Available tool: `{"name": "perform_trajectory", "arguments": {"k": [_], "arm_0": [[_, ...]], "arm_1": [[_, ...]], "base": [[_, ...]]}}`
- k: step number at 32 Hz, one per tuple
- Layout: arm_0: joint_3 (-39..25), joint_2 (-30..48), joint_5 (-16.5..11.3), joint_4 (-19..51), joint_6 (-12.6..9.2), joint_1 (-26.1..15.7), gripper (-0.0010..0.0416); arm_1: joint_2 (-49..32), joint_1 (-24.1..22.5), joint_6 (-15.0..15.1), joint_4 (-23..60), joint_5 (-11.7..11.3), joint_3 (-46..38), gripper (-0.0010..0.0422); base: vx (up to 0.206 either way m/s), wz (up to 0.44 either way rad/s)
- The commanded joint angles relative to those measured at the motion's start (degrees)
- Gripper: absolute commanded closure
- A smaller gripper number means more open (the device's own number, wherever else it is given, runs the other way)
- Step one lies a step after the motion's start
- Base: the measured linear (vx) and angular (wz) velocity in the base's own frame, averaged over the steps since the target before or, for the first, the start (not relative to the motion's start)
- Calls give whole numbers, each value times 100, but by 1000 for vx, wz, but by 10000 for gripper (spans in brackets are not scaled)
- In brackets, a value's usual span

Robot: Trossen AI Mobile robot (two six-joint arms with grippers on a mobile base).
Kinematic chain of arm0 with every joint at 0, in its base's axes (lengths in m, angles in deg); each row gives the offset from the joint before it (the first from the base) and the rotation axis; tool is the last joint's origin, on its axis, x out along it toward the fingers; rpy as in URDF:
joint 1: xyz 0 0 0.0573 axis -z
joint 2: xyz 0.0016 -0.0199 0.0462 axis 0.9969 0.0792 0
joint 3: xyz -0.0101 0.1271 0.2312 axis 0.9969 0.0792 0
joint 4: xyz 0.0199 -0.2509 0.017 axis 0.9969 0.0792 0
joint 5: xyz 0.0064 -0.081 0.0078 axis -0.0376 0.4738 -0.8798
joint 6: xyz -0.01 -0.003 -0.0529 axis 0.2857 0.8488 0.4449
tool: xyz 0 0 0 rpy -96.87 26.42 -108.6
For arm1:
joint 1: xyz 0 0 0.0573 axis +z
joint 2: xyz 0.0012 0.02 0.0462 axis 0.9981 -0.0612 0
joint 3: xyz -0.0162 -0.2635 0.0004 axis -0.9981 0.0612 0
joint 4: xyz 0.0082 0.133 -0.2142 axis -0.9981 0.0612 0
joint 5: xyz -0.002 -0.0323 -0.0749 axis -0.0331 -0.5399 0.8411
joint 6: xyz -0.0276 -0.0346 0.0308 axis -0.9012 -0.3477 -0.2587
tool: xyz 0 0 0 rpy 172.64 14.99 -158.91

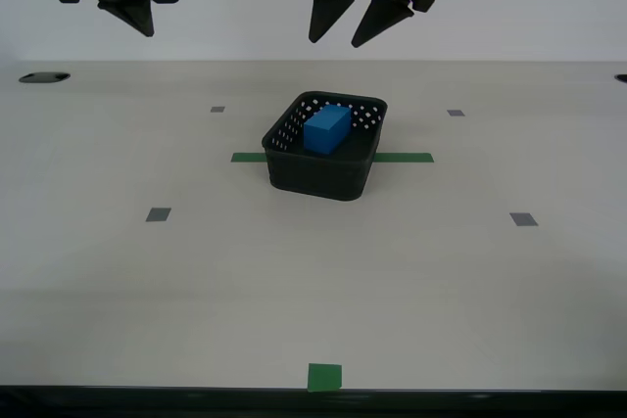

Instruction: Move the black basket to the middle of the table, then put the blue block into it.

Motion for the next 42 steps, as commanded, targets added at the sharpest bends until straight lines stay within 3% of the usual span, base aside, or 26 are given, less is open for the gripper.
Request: {"name": "perform_trajectory", "arguments": {"k": [1, 42], "arm_0": [[-4, -4, 2, -2, 0, 0, 55], [-4, -4, 2, -2, 0, 0, 54]], "arm_1": [[0, 0, 11, 2, 26, -7, 412], [0, 0, 11, 0, 26, -7, 412]], "base": [[0, 0], [0, 0]]}}
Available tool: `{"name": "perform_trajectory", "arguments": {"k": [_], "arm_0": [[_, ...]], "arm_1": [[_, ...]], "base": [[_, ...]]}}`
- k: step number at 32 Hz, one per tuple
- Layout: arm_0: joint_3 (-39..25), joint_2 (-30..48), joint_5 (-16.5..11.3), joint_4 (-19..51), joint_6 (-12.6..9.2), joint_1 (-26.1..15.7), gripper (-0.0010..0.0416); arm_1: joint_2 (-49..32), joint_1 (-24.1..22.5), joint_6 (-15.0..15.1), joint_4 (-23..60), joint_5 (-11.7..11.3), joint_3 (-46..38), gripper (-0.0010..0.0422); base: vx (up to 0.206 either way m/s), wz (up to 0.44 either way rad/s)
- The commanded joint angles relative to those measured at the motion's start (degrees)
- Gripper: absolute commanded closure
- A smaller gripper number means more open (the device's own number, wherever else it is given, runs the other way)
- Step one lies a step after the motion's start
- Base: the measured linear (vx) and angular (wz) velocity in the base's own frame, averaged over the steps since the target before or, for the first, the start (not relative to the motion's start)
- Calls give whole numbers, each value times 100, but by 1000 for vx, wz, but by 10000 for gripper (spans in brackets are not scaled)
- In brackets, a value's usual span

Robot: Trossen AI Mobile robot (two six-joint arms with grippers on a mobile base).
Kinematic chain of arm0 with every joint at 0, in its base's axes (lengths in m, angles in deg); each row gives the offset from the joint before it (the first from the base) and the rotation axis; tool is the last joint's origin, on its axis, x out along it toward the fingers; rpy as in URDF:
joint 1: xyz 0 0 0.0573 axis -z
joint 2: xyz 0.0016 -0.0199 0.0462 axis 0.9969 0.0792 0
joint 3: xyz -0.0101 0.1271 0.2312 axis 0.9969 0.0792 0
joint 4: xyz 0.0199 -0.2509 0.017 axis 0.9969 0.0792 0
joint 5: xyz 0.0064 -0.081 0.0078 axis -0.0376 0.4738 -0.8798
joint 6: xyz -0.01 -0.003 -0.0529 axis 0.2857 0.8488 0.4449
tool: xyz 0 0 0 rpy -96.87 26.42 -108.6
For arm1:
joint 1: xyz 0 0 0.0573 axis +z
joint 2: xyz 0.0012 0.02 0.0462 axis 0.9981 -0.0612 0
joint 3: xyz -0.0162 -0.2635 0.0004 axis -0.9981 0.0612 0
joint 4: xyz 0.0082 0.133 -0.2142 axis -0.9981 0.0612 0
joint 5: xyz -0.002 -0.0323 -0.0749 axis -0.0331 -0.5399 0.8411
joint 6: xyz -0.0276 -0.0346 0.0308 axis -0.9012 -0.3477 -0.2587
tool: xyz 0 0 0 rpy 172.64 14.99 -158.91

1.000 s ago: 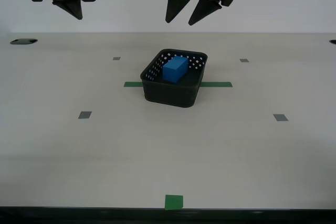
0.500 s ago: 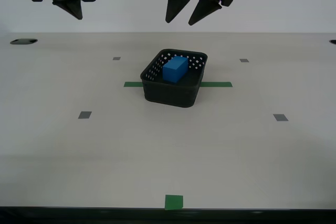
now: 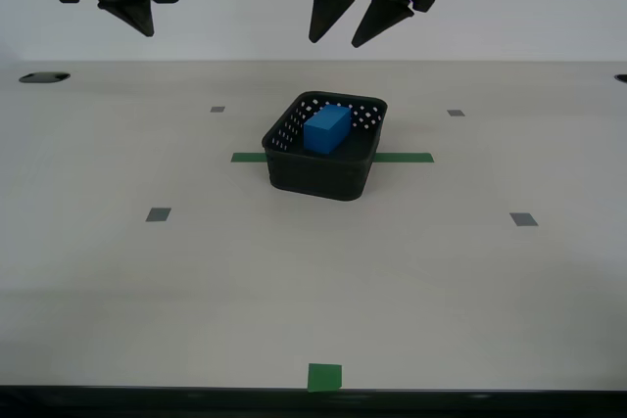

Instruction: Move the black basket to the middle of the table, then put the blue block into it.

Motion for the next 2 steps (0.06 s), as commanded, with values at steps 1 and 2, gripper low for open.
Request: {"name": "perform_trajectory", "arguments": {"k": [1, 2], "arm_0": [[-4, -4, 0, -2, -2, -4, 54], [-4, -4, 0, -2, -2, -4, 55]], "arm_1": [[0, 0, 13, 0, 31, -7, 412], [0, -2, 15, 0, 28, -7, 412]], "base": [[0, 0], [0, 0]]}}
